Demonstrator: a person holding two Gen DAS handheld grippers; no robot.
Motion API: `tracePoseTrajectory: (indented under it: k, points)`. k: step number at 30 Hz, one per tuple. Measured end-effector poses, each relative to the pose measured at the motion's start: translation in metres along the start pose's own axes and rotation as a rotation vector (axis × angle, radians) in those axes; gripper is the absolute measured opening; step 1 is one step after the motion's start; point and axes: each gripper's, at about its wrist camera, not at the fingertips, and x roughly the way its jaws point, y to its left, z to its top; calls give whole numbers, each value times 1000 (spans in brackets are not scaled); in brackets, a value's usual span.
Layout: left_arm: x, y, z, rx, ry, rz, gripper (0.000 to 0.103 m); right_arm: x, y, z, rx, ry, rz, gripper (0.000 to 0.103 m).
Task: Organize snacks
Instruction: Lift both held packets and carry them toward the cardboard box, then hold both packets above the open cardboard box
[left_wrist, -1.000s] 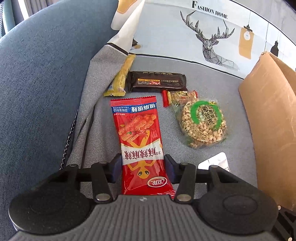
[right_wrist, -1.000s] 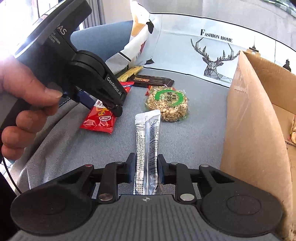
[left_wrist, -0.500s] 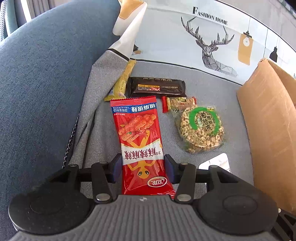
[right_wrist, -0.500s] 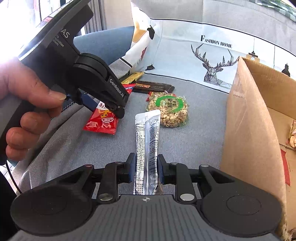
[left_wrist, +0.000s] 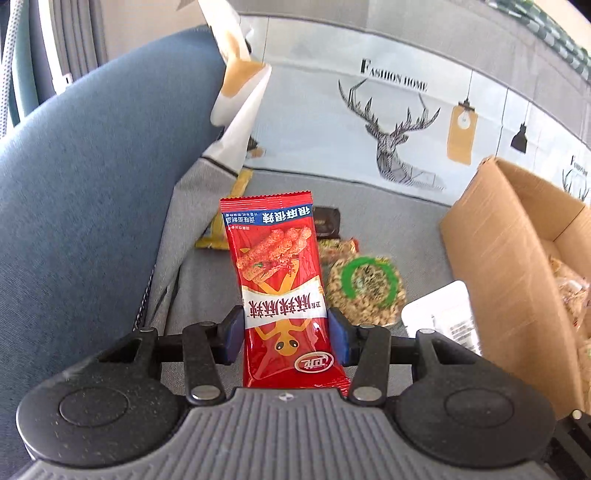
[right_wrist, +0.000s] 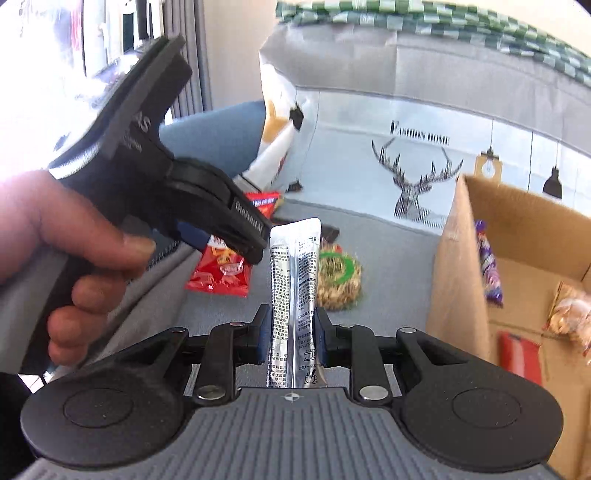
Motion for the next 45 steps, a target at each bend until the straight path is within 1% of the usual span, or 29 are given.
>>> tracePoseTrajectory:
  k: [5, 9, 15, 22, 27, 35, 45]
  points:
    - [-16, -6, 5, -6, -49, -12, 52, -17, -6, 8, -3, -45, -9, 25]
    - [-33, -13, 10, -6, -127, -16, 52, -30, -15, 12, 12, -74, -19, 25]
    - [-54, -26, 17, -24, -237, -56, 52, -51, -31, 20, 20, -127, -30, 25]
    - [-66, -50, 22, -6, -305, -117, 52, -69, -58, 22, 51, -172, -69, 25]
    - [-67, -73, 25, 9, -334, -160, 52, -78, -83, 22, 83, -194, -111, 25]
    - [-64, -105, 23, 41, -334, -225, 52, -90, -123, 12, 143, -200, -190, 25]
    - [-67, -151, 13, 117, -364, -305, 52, -107, -166, 3, 228, -204, -300, 25]
